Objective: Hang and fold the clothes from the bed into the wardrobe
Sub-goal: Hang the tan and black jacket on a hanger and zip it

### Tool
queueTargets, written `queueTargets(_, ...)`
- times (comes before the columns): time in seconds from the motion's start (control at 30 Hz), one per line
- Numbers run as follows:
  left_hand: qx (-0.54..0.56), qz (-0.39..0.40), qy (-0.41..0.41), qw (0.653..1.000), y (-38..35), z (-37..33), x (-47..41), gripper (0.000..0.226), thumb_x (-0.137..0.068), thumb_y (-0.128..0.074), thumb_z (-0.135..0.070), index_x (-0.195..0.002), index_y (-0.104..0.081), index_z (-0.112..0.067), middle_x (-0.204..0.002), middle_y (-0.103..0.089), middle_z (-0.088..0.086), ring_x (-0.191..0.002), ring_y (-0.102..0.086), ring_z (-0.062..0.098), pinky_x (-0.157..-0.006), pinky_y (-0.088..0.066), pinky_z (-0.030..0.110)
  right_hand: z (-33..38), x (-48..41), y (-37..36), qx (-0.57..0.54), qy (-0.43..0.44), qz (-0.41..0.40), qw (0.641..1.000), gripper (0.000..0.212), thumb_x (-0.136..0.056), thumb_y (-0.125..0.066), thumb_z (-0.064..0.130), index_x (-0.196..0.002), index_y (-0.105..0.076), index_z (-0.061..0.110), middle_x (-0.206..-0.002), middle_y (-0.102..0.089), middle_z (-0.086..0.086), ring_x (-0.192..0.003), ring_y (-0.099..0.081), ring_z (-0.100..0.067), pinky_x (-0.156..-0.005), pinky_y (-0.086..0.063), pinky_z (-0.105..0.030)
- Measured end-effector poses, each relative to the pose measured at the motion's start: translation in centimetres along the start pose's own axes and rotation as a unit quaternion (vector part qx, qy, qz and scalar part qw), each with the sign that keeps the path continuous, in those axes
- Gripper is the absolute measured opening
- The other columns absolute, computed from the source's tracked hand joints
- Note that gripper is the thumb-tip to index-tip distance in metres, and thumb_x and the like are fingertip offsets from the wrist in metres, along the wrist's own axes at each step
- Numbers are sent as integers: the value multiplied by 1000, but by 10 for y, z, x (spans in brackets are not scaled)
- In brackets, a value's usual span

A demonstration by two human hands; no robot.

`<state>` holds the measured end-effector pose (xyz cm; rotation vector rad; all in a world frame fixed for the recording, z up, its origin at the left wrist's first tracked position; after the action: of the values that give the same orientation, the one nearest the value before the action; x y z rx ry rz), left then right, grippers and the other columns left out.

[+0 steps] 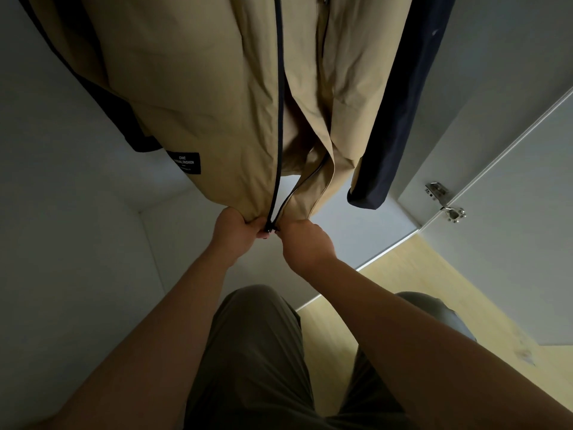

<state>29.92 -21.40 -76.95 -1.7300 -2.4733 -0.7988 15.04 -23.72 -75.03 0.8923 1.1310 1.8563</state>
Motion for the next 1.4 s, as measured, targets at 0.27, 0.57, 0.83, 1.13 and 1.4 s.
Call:
queueTargets(0.27,-18,24,0,1000,0,0,-1,14,-90,-71,-15,-82,-74,-4,-78,-76,6,-72,-75,17,-71,-54,26,21,-15,4,96,113,89,985,26,-98,-46,17,-121,-58,14,-104,-60,-5,-90,-62,-26,-74,-56,-38)
queueTargets(0.57,-116,-1,-66,991,1,-15,4,39,-92,-67,-18,-59,-66,3,-62,-70,11,-50,-63,4,-54,-45,17,24,-25,31,129,131,12,983,16,-96,-49,15,-104,-62,14,-78,-48,1,-84,-64,-29,-60,-46,-34)
queueTargets(0.83,15,-23,-62,998,2,-6,13,16,-84,-74,-10,-87,-72,6,-84,-73,20,-86,-69,35,-80,-54,44,23,-32,8,120,116,141,976,36,-101,-40,11,-134,-55,9,-100,-60,-11,-103,-60,-30,-78,-47,-33)
queueTargets(1.13,-38,-19,-88,995,-4,-3,8,18,-81,-80,-15,-93,-75,-2,-87,-75,6,-84,-69,18,-76,-50,26,-4,-31,9,-386,-195,167,886,19,-94,-47,10,-76,-52,11,-63,-43,-5,-43,-35,-16,-42,-29,-23)
queueTargets(1.4,-29,-27,-26,999,8,22,4,17,-75,-85,-18,-85,-71,-15,-82,-72,-8,-82,-68,10,-71,-50,21,-1,-33,34,-533,-241,90,806,19,-87,-42,6,-69,-43,11,-51,-29,-2,-43,-24,-17,-43,-25,-25)
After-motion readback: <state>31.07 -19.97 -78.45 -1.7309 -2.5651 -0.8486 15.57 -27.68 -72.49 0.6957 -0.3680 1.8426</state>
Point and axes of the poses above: each hand's wrist, its own x-axis away from the middle knuckle, its own y-axis out of the back of the hand, z = x × y, the point moved 7 cm from there along -x, towards the middle knuckle
